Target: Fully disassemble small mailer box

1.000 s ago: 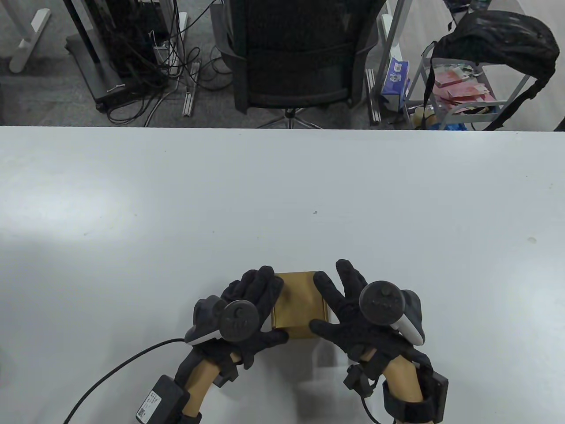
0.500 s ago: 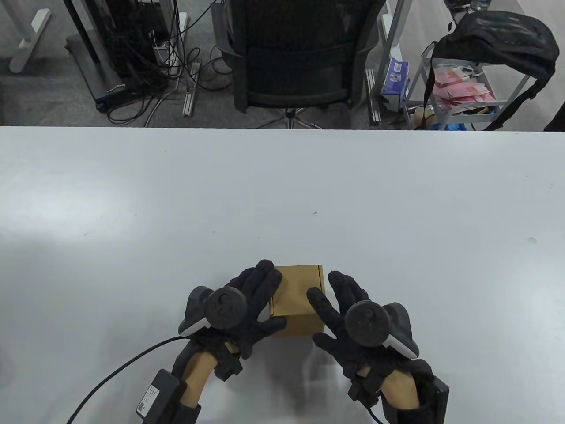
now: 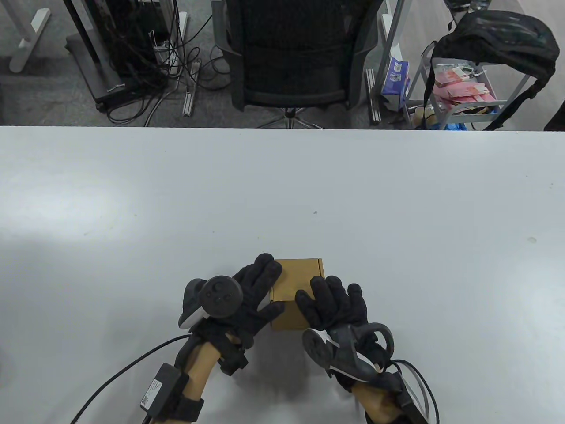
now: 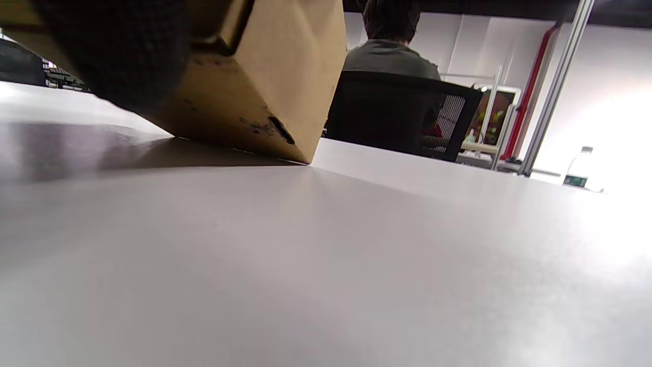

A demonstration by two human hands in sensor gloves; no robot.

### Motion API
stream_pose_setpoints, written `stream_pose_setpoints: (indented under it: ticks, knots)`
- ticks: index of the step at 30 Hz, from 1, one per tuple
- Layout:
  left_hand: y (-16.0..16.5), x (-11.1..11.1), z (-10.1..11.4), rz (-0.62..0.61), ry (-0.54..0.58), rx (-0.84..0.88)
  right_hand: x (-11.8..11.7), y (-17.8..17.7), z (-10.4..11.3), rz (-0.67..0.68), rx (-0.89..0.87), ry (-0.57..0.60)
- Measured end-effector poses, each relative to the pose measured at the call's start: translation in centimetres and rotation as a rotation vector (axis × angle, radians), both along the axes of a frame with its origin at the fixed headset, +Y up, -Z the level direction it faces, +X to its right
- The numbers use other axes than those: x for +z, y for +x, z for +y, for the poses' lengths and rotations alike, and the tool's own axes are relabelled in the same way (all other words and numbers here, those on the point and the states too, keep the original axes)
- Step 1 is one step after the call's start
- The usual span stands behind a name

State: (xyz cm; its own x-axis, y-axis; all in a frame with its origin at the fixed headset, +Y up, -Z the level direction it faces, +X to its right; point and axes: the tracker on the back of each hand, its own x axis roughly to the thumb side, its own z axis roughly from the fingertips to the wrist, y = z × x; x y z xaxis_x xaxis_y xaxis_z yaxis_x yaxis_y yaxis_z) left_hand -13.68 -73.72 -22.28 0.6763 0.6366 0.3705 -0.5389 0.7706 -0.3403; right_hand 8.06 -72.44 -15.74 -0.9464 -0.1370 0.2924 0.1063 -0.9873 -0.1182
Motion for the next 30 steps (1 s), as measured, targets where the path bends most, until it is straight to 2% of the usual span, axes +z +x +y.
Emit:
stream_pose_setpoints:
  ticks: [8,13,15,17,21,23,25,30]
  knots:
    - [-0.1,-0.1,0.0,0.003,-0.018,0.016,0.2,-0.8,-0.4,-0.018,0.083,0.070]
    - [0.0,0.1,0.0,-0.001,-0.029,0.013,0.3,-1.1,-0.4,0.018,0.067,0.012]
    - [0.1,0.2,0.0,-0.003,-0.018,0.012,0.4,-0.8,0.0,0.044,0.028,-0.040]
    - [0.0,0.4,0.2,-0.018,-0.010,0.015,0.4,-0.1,0.7,0.109,-0.067,-0.180]
    - [-0.2,0.6,0.6,-0.012,0.017,0.025,0.3,2.0,1.9,0.222,-0.394,-0.507]
    - [-0.1,0.8,0.7,-0.014,0.019,0.015,0.2,2.7,2.3,0.254,-0.480,-0.583]
    - [0.1,0.9,0.8,-0.020,0.022,0.008,0.2,3.1,2.8,0.275,-0.517,-0.597]
    - [0.2,1.2,0.6,-0.024,0.005,0.007,0.8,3.6,4.7,0.298,-0.591,-0.533]
